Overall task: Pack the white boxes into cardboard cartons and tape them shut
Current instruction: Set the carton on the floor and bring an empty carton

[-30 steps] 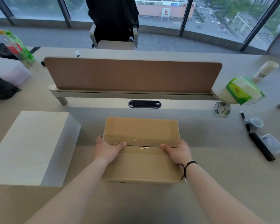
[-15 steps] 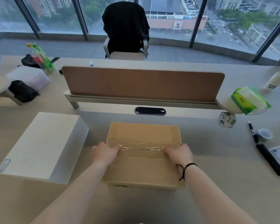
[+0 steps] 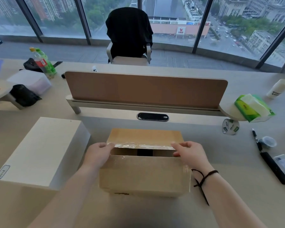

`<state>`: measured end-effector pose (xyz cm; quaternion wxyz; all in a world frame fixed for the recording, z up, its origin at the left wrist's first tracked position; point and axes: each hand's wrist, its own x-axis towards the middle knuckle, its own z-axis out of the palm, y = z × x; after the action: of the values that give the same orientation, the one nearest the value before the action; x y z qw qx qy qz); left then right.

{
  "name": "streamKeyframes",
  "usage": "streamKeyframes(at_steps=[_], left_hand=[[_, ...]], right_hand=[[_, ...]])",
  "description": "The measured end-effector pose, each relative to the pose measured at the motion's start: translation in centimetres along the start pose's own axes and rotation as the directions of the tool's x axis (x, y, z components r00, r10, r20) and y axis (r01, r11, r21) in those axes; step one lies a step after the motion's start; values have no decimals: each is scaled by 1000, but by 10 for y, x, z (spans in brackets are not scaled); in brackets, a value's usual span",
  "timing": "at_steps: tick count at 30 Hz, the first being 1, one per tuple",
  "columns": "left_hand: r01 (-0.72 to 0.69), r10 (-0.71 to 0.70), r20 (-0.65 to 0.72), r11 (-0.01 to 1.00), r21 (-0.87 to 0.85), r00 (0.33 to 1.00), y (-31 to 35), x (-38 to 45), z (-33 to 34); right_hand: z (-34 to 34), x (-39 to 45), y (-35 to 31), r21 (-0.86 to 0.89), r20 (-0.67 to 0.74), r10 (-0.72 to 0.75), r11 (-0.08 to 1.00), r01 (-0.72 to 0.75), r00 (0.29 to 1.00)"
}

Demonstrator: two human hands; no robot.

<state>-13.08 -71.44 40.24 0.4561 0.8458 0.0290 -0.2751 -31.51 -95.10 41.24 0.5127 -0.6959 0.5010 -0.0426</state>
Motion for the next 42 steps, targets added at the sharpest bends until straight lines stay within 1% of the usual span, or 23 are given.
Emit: streamKeyframes(at_steps=[3, 6, 9, 13, 15, 18, 21, 24, 27, 29, 32, 35, 38, 40, 42], left_hand=[[-7, -1, 85, 996, 84, 996, 4, -3, -11], [0, -39, 171, 976, 217, 985, 8, -6, -20], [-52, -28, 226, 938, 342, 974, 11, -15, -24], [-99, -9, 252, 904, 415, 968, 7, -27, -21], [-120, -19, 265, 859, 498, 964, 2, -33, -19], [-186, -16, 303, 758, 625, 953, -6, -41, -15], [-227, -51, 345, 661, 715, 937, -17, -48, -7], [-260, -81, 367, 567, 782, 927, -30, -53, -2], [-293, -53, 369, 507, 810, 928, -47, -55, 7], [-320, 1, 376, 529, 786, 927, -63, -55, 15], [-345, 93, 359, 570, 746, 929, -88, -55, 25], [-407, 241, 328, 566, 717, 913, -108, -57, 28], [-456, 351, 304, 536, 710, 886, -122, -55, 30], [-464, 370, 300, 522, 716, 879, -125, -55, 32], [-465, 383, 301, 471, 750, 873, -124, -54, 33]], right_hand=[[-8, -5, -2, -66, 83, -13, 998, 19, 996], [-10, -12, -9, -145, 198, 2, 989, 27, 980], [-11, -22, -15, -314, 327, 40, 947, 68, 944], [-5, -33, -12, -422, 461, 72, 895, 147, 885], [0, -36, -6, -464, 498, 88, 868, 179, 863], [8, -40, 5, -498, 545, 87, 834, 239, 834], [17, -46, 13, -508, 558, 74, 818, 269, 827], [27, -53, 27, -565, 529, 29, 758, 326, 848], [36, -61, 48, -639, 421, -23, 702, 314, 907], [43, -65, 62, -672, 346, -42, 686, 279, 937], [57, -73, 84, -682, 216, -88, 700, 214, 973], [72, -81, 105, -689, 89, -182, 699, 192, 979], [80, -84, 118, -724, 35, -240, 663, 191, 970], [82, -84, 121, -735, 24, -240, 654, 180, 971], [83, -83, 120, -740, 29, -227, 650, 174, 973]])
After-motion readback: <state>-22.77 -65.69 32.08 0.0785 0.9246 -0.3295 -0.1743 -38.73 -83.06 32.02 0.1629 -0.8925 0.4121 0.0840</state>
